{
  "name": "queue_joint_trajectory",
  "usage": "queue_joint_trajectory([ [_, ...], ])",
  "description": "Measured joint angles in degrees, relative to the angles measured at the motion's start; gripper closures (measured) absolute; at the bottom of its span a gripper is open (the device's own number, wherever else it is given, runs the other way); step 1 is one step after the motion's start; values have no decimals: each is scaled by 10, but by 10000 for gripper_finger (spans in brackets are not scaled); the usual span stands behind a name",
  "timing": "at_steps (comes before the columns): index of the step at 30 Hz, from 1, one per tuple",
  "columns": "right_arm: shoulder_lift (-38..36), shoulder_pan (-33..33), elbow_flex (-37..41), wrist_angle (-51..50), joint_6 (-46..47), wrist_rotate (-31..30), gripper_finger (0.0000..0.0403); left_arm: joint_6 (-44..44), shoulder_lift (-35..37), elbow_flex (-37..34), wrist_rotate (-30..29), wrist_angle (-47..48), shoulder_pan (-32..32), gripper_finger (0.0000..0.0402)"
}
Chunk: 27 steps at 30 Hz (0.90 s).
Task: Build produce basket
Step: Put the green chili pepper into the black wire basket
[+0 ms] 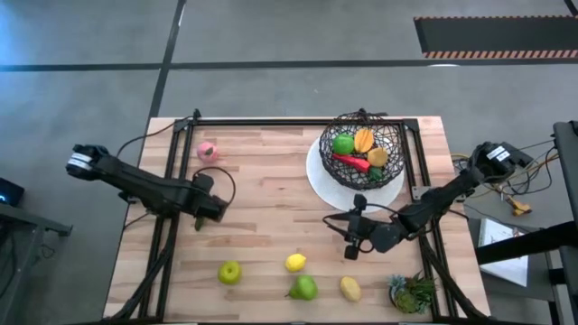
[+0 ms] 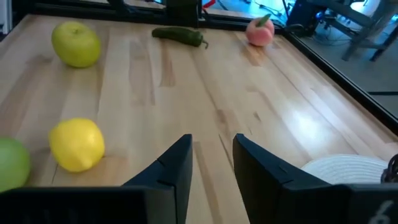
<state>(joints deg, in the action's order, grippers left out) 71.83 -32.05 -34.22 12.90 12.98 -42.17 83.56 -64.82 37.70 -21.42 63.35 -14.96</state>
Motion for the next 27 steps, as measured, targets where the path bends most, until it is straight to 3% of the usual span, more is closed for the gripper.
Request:
queue_joint_trajectory([
  [11,4,-2,0,0,10,0,320,-18,-102,-8,32,-39,28,176],
  [27,-27,-75,0,-7,-1,1,333,-120,-116,-27,47,-130,90,192],
])
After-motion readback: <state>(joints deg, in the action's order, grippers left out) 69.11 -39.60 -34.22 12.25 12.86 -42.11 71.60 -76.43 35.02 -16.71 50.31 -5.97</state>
